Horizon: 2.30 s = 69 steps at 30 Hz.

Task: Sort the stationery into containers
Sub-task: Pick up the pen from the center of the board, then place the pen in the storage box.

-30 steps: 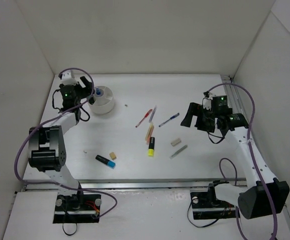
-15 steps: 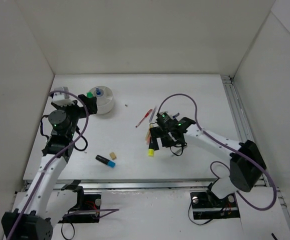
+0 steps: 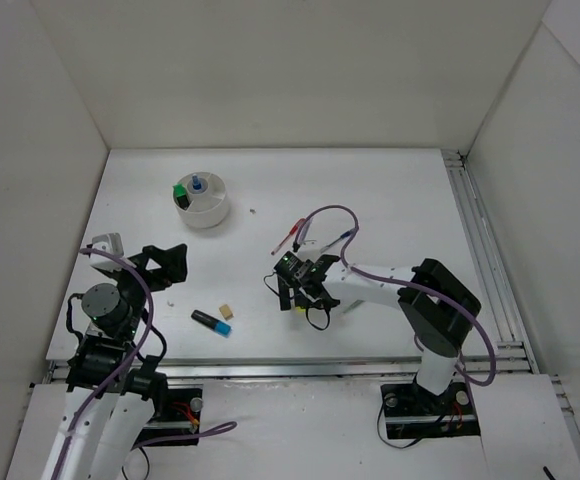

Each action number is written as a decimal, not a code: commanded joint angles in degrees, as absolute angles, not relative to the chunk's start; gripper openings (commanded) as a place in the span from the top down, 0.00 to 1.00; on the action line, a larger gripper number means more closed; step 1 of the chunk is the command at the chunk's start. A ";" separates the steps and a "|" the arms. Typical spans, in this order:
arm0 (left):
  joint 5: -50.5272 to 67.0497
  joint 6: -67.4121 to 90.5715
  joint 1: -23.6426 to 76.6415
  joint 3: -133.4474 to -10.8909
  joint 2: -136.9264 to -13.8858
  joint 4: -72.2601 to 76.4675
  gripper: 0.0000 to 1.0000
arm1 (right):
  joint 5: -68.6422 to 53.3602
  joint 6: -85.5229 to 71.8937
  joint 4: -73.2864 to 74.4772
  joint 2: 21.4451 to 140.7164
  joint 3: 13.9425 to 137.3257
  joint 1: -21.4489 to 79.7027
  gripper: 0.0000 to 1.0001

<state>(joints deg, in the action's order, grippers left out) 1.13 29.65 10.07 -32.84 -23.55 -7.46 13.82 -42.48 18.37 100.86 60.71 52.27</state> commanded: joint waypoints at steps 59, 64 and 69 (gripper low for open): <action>23.20 -19.95 55.10 -49.05 -65.13 -4.49 0.52 | -57.13 -20.30 40.25 84.64 68.90 35.07 1.00; 25.57 -20.57 55.11 -48.43 -64.42 -3.43 0.64 | -56.16 -20.39 40.08 86.48 72.06 35.24 1.00; 25.93 -20.83 55.11 -48.95 -64.78 -3.78 0.72 | -56.43 -20.30 39.99 88.42 74.44 35.33 1.00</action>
<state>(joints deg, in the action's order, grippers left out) 23.92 -20.27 54.70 -46.72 -65.82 -7.49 -54.17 -19.70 41.19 87.85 70.98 35.24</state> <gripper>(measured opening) 0.306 0.291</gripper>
